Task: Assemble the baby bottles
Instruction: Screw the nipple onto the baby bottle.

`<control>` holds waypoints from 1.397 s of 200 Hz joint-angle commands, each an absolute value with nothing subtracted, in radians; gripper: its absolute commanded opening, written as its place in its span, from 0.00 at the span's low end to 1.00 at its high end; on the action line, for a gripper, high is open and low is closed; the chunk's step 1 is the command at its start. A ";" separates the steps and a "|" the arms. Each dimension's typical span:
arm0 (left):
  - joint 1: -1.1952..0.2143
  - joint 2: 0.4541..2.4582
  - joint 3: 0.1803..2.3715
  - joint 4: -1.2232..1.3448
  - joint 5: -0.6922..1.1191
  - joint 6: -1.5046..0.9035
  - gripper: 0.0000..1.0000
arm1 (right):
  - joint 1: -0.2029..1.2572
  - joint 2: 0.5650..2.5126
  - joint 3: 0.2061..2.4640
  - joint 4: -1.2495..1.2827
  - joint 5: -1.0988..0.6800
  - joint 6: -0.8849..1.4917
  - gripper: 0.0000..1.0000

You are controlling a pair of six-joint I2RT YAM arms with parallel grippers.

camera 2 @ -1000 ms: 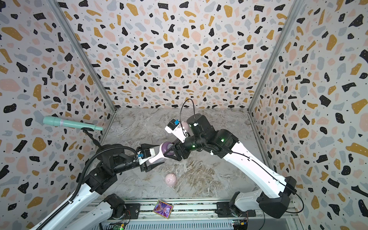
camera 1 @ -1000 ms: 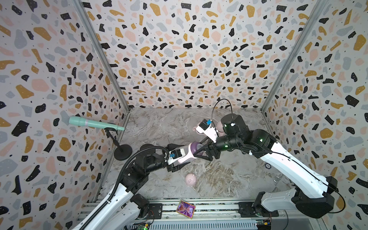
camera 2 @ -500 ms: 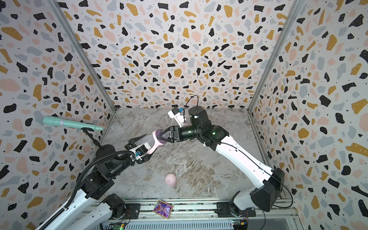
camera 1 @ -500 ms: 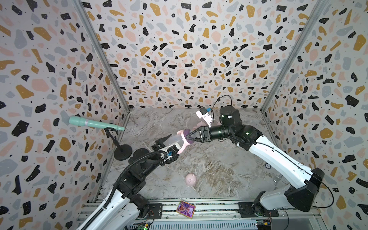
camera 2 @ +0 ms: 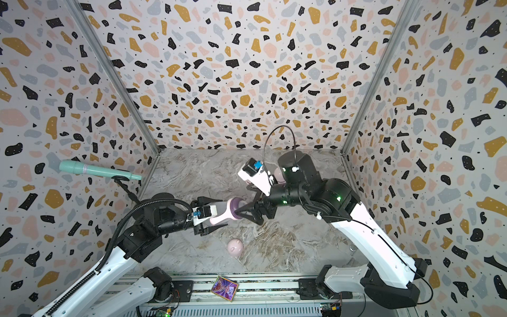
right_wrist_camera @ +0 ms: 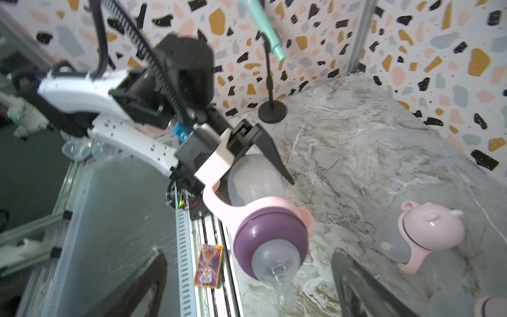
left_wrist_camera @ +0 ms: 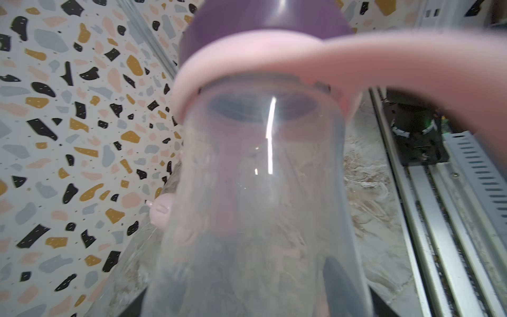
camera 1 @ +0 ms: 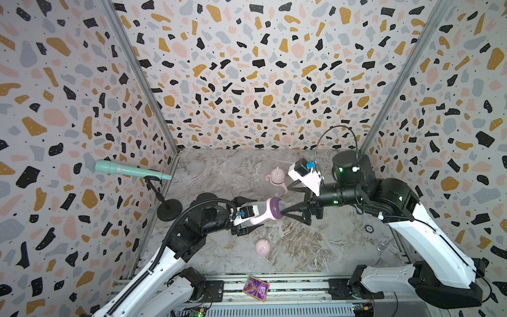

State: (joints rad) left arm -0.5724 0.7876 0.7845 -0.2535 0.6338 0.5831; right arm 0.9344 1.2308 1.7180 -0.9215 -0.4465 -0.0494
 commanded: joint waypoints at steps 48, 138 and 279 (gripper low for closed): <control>-0.571 0.814 0.870 -0.271 0.908 0.584 0.00 | 1.032 1.177 1.604 -0.878 -0.307 -0.157 0.97; -0.571 0.813 0.860 -0.262 0.916 0.578 0.00 | 1.034 1.182 1.598 -0.863 -0.321 -0.150 0.81; -0.571 0.810 0.867 -0.261 0.915 0.561 0.00 | 1.044 1.205 1.584 -0.881 -0.306 -0.157 0.89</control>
State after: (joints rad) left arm -0.5713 0.8223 0.8322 -0.2981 0.8780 0.5785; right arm 1.0412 1.1946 1.5864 -0.8753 -0.3210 -0.1463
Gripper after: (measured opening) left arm 0.766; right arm 0.895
